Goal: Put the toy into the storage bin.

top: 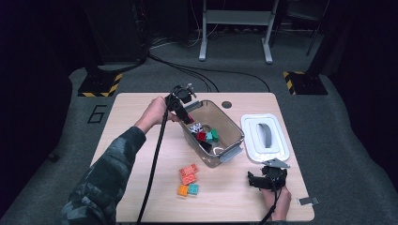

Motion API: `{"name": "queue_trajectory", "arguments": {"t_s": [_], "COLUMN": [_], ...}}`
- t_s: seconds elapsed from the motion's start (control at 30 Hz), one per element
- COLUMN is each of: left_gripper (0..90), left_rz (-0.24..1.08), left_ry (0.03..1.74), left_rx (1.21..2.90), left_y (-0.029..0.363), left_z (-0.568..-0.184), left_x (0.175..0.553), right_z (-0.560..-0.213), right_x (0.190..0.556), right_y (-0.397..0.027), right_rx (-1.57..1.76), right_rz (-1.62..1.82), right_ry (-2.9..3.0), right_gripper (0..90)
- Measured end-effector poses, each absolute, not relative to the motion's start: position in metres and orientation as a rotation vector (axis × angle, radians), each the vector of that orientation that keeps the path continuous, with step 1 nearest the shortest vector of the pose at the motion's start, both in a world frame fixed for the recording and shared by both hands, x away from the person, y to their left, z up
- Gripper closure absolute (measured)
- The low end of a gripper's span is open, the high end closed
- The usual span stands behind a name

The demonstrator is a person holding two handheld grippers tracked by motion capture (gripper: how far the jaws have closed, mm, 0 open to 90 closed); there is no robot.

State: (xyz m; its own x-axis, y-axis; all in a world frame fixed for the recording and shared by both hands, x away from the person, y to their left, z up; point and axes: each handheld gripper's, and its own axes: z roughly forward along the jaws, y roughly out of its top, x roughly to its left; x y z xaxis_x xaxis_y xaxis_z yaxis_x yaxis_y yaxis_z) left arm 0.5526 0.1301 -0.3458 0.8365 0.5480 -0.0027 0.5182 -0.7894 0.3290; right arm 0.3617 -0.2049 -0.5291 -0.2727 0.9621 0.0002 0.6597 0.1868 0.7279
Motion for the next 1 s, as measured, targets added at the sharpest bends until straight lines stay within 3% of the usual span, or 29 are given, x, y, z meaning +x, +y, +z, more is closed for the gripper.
{"name": "queue_trajectory", "arguments": {"t_s": [0.53,1.0], "left_gripper": [56.5,27.7], "left_rz": [0.128,0.190], "left_ry": [0.859,0.830], "left_rx": [2.791,2.655], "left_y": [0.113,0.141], "left_z": [-0.358,-0.328], "left_x": [0.555,0.529], "right_z": [-0.529,-0.529], "right_x": [0.362,0.362], "right_y": [-0.205,-0.205], "right_rx": [1.518,1.514], "right_rz": [0.868,0.868], "right_ry": [2.007,2.009], "right_gripper": [4.3,4.3]}}
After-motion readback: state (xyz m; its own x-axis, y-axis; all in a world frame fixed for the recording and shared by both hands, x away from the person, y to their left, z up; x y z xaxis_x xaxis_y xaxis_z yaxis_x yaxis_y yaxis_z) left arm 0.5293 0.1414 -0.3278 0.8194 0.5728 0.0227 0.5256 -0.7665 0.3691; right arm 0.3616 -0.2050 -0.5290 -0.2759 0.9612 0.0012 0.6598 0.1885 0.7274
